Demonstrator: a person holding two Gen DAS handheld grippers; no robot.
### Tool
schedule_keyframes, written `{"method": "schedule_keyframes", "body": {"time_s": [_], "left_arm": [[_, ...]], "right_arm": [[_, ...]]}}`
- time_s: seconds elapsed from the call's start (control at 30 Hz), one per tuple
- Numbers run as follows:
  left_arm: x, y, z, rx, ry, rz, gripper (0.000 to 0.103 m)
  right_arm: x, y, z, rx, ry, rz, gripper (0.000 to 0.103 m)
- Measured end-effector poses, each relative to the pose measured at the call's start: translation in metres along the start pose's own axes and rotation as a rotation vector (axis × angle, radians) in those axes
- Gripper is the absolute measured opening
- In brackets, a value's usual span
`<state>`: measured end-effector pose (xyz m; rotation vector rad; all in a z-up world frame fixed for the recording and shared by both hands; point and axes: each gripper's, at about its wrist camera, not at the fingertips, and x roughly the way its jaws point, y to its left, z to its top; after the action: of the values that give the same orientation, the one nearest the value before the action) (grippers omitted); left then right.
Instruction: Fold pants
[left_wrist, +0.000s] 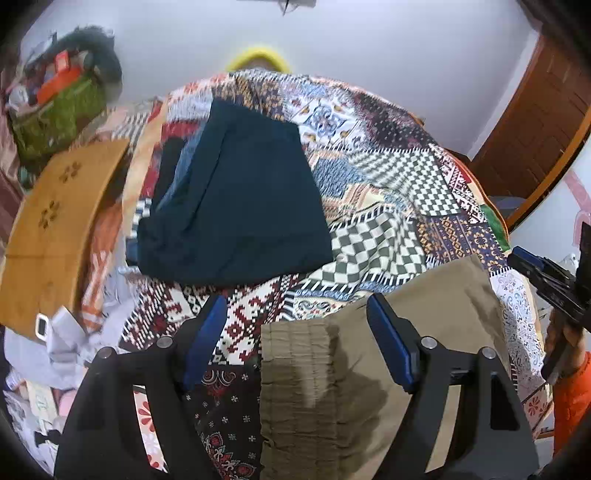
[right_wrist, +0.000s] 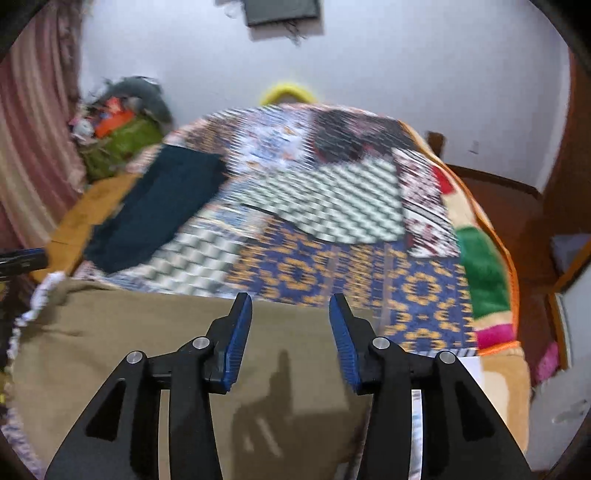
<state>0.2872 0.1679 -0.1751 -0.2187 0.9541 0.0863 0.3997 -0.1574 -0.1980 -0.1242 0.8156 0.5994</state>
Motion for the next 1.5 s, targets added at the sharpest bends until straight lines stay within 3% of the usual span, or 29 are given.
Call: {"method": "schedule_keyframes", "body": {"time_s": [0.1,0.17,0.23,0.37,0.57,0.7,1.13,1.5], "left_arm": [[-0.007,-0.015,0.0,0.066,-0.02,0.02,0.079],[-0.009,-0.023,-0.002,0.098,-0.018,0.009,0.081],[-0.007,-0.03,-0.004,0.119,-0.008,-0.008,0.084],[0.014,-0.045,-0.012,0.154,0.069,-0.029,0.091],[0.051,-0.05,-0.029,0.192,0.217,-0.023,0.091],[0.06,-0.052,-0.047,0.248,0.266,-0.016,0.098],[0.018,-0.037,-0.084,0.224,0.194,0.011,0.099],[-0.017,-0.016,-0.113,0.131,0.116,0.008,0.099]], "right_arm": [[-0.007,0.029,0.002,-0.017,-0.016,0.08,0.048],[-0.006,0.046,0.004,-0.022,-0.017,0.129,0.056],[-0.003,0.062,0.004,-0.034,-0.007,0.173,0.058],[0.015,0.089,-0.001,-0.04,0.061,0.23,0.073],[0.053,0.102,-0.024,-0.038,0.199,0.256,0.073],[0.062,0.102,-0.051,-0.044,0.287,0.265,0.075],[0.004,0.093,-0.096,-0.039,0.208,0.19,0.08],[-0.029,0.076,-0.141,0.12,0.176,0.167,0.085]]}}
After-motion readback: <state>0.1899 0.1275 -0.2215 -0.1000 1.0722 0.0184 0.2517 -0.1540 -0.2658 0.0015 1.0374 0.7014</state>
